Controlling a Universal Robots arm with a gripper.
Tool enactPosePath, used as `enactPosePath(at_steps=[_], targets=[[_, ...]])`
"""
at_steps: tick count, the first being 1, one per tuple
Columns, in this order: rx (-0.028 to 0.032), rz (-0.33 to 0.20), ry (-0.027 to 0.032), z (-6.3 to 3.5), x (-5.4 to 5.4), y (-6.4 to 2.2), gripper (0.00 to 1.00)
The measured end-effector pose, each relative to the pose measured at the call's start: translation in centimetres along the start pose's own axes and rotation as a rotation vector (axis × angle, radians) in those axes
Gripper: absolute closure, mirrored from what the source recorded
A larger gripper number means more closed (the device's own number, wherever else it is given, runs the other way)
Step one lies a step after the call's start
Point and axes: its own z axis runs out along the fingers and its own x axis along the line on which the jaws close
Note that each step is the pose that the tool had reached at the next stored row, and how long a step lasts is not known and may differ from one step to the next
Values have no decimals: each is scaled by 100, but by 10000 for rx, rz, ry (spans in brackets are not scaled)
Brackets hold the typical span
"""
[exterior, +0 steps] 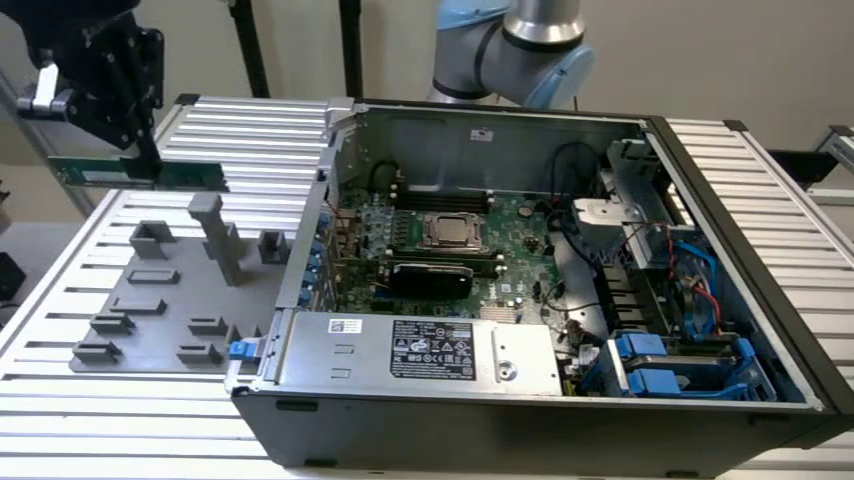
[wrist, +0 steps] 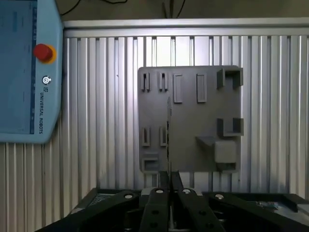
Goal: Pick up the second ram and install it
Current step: 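Pick up the second ram and move it above second insertion slot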
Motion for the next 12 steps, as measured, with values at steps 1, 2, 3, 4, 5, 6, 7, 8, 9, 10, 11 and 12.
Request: enactPosePath(at_steps=[1, 2, 3, 4, 5, 6, 7, 8, 9, 10, 11, 12], targets=[[0, 0, 0, -41, -2, -43, 100], [1, 1, -2, -76, -5, -86, 100], [1, 1, -2, -108, -8, -129, 100], [0, 1, -1, -139, -11, -173, 100], [0, 1, -1, -170, -15, -219, 100], [0, 0, 0, -198, -18, -263, 100], [1, 0, -2, -225, -21, -308, 100], [-1, 1, 0, -251, -25, -351, 100], [-1, 1, 1, -272, -28, -395, 100], [0, 1, -1, -287, -32, -439, 100], [-2, 0, 1, -300, -38, -485, 100], [0, 0, -1, -306, -43, -530, 100]])
